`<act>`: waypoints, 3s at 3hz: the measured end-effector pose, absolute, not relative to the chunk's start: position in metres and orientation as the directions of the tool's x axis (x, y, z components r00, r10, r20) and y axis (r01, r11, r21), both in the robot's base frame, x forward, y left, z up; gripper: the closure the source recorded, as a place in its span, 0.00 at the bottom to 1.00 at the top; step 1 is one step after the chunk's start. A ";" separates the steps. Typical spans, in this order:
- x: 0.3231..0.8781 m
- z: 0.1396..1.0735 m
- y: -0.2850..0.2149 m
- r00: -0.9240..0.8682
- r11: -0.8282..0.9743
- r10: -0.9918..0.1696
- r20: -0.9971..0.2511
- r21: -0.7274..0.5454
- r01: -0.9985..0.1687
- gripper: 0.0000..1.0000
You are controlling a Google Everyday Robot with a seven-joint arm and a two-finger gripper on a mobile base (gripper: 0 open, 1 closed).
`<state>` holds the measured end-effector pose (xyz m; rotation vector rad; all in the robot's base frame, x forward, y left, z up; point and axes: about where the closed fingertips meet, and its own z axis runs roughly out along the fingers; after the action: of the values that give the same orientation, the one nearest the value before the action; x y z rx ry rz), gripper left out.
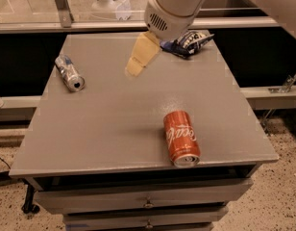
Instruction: Place redbull can upright
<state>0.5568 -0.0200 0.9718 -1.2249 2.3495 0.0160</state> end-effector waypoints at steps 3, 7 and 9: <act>0.606 0.963 0.073 -0.481 0.614 -0.710 -0.514 -0.119 -0.780 0.00; 0.678 0.885 0.227 -0.620 0.687 -0.609 -0.494 0.061 -0.724 0.00; 0.659 0.852 0.228 -0.665 0.708 -0.633 -0.397 0.050 -0.704 0.00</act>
Offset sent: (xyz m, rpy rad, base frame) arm 0.0523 0.0870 -0.0082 0.1263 0.0010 -0.0098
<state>0.6589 0.2283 0.8521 -1.0423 2.5646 0.2826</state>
